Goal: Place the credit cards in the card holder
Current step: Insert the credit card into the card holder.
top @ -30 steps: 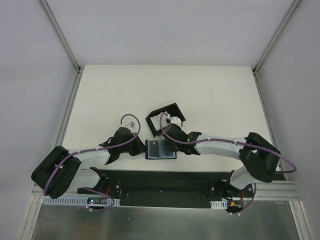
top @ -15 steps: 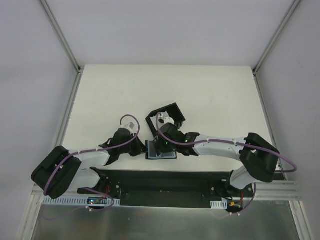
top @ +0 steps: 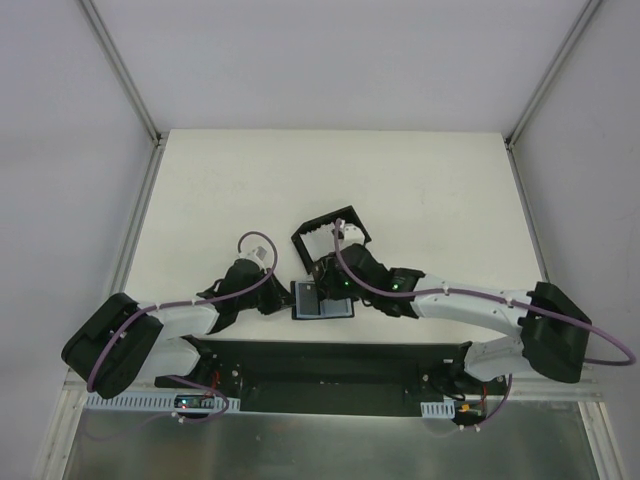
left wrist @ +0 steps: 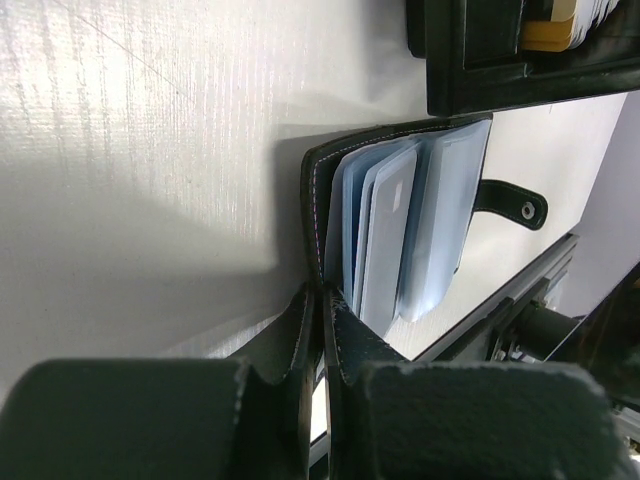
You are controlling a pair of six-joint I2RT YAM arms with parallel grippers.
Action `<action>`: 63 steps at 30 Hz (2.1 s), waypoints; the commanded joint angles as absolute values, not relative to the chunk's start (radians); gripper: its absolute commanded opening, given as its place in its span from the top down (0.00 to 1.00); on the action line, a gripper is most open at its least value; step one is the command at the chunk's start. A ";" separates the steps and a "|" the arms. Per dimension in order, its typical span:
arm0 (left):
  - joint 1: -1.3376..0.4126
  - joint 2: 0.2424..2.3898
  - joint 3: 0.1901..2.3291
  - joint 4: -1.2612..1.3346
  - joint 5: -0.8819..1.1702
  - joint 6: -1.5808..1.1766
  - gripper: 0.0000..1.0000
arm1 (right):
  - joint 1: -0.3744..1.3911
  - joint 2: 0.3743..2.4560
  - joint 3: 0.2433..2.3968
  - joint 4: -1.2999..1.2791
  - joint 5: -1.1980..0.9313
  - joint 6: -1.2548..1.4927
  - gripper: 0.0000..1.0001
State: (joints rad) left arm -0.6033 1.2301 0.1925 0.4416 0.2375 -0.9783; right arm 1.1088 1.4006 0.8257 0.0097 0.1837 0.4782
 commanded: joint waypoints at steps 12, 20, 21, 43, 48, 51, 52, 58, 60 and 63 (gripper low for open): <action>-0.627 1.261 0.144 0.268 0.207 -0.945 1.00 | 1.066 1.390 0.741 -0.143 0.313 0.535 1.00; -0.629 1.267 0.144 0.270 0.207 -0.943 1.00 | 1.049 1.399 0.732 -0.141 0.313 0.523 1.00; -0.629 1.269 0.144 0.268 0.206 -0.943 1.00 | 1.048 1.390 0.727 -0.141 0.314 0.522 1.00; -0.630 1.278 0.155 0.261 0.206 -0.936 1.00 | 1.034 1.523 0.746 -0.155 0.190 0.591 1.00; -0.630 1.272 0.153 0.259 0.199 -0.939 1.00 | 1.035 1.540 0.749 -0.083 0.124 0.597 1.00; -0.630 1.273 0.153 0.261 0.198 -0.939 1.00 | 1.040 1.546 0.759 -0.051 0.100 0.597 1.00; -0.630 1.273 0.152 0.261 0.196 -0.939 1.00 | 1.039 1.546 0.762 -0.034 0.089 0.591 1.00; -0.632 1.270 0.138 0.265 0.193 -0.956 1.00 | 1.052 1.528 0.770 0.077 0.026 0.575 1.00; -0.632 1.270 0.133 0.265 0.187 -0.962 1.00 | 1.060 1.525 0.781 0.110 0.015 0.568 1.00; -0.634 1.270 0.126 0.265 0.180 -0.974 1.00 | 1.071 1.542 0.828 0.118 -0.021 0.543 1.00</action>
